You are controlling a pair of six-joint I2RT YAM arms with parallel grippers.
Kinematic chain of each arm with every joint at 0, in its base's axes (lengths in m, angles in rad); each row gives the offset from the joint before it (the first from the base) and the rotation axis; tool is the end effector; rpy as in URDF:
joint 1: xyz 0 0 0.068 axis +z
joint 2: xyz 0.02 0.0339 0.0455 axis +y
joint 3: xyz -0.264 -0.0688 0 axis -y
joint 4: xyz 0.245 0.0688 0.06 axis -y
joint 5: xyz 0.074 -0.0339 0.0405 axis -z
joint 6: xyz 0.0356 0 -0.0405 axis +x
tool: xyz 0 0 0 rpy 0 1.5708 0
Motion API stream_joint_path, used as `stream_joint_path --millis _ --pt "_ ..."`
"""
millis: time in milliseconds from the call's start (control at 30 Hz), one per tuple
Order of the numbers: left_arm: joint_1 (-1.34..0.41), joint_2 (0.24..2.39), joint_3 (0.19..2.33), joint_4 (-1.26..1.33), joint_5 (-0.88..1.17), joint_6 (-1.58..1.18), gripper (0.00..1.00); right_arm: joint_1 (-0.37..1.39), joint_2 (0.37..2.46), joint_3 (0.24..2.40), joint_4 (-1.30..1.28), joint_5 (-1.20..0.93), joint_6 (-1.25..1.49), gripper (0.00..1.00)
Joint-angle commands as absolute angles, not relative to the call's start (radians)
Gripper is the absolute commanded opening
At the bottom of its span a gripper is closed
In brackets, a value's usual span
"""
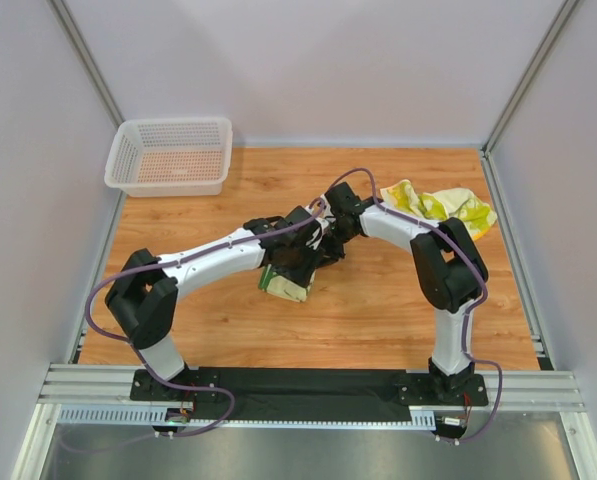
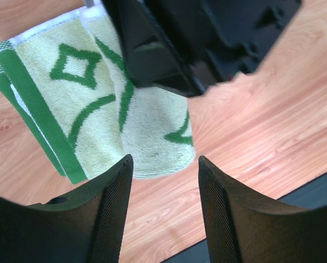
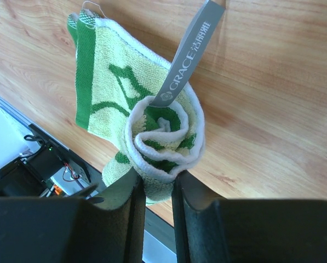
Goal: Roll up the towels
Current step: Roll the towel
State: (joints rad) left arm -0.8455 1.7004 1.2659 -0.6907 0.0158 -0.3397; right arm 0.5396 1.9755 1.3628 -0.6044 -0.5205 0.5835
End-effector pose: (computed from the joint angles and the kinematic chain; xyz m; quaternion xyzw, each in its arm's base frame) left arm 0.2310 -0.2614 0.2277 0.2457 0.9438 -0.1298 0.1790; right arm 0.3300 0.2182 0.1660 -0.0244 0.9520 0.3049 0.0090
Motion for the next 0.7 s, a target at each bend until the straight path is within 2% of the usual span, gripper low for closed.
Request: stream_joint_path --millis 0,667 --pt "-0.879 1.651 1.246 -0.664 0.002 -0.353 0.58 0.545 1.985 1.405 -0.624 -0.511 0.598 0.13" --pt "-0.907 1.784 1.2 -0.634 -0.055 -0.356 0.64 0.554 1.987 1.408 -0.629 -0.523 0.606 0.12"
